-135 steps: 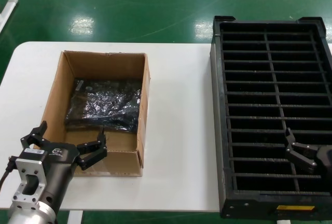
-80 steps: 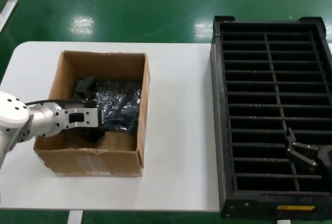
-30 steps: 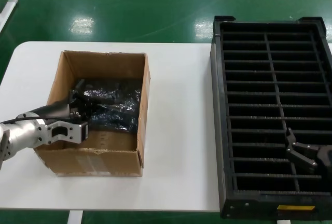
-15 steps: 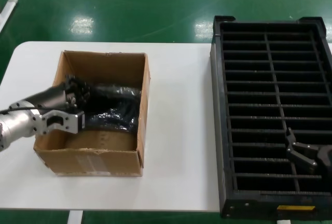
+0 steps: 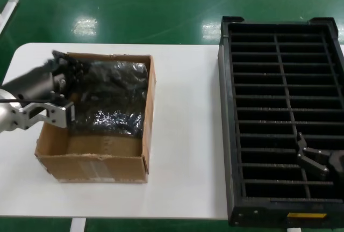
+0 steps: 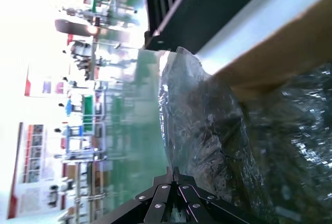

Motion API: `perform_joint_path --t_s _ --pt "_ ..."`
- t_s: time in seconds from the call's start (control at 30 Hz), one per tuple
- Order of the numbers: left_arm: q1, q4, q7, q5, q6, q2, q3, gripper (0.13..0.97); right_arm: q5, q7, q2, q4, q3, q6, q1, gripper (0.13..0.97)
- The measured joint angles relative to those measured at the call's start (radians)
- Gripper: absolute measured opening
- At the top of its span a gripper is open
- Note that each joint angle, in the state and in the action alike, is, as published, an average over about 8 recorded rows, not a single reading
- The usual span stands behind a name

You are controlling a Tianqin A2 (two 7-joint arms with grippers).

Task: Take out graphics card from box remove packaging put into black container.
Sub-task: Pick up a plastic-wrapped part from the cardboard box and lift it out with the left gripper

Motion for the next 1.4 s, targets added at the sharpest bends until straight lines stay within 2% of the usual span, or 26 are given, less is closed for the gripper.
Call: perform_joint_path --t_s 0.3,0.47,0.6,0.8,1.0,1.2,1.4 --pt "0.151 -0.285 -0.201 0.033 -0.04 -0.115 -0.055 0.138 0.0 0.0 0.0 0.0 0.0 0.0 0.0 0.966" --pt "0.233 -0.406 -0.276 0.034 -0.061 -0.157 -0.088 0.138 0.0 0.0 0.0 0.0 0.0 0.0 0.0 0.966" --pt "0.296 -0.478 -0.311 0.021 -0.067 -0.179 -0.104 0.138 0.0 0.0 0.0 0.0 0.0 0.0 0.0 0.966" --pt "0.373 -0.542 -0.314 -0.019 -0.056 -0.186 -0.109 0.138 0.0 0.0 0.0 0.0 0.0 0.0 0.0 0.966" --pt "0.426 -0.567 -0.279 -0.059 -0.04 -0.174 -0.107 0.138 0.0 0.0 0.0 0.0 0.0 0.0 0.0 0.966" --pt "0.448 -0.568 -0.244 -0.082 -0.033 -0.155 -0.106 0.138 0.0 0.0 0.0 0.0 0.0 0.0 0.0 0.966" --pt "0.451 -0.567 -0.236 -0.086 -0.032 -0.15 -0.106 0.138 0.0 -0.013 -0.01 0.0 0.011 -0.014 0.001 0.966"
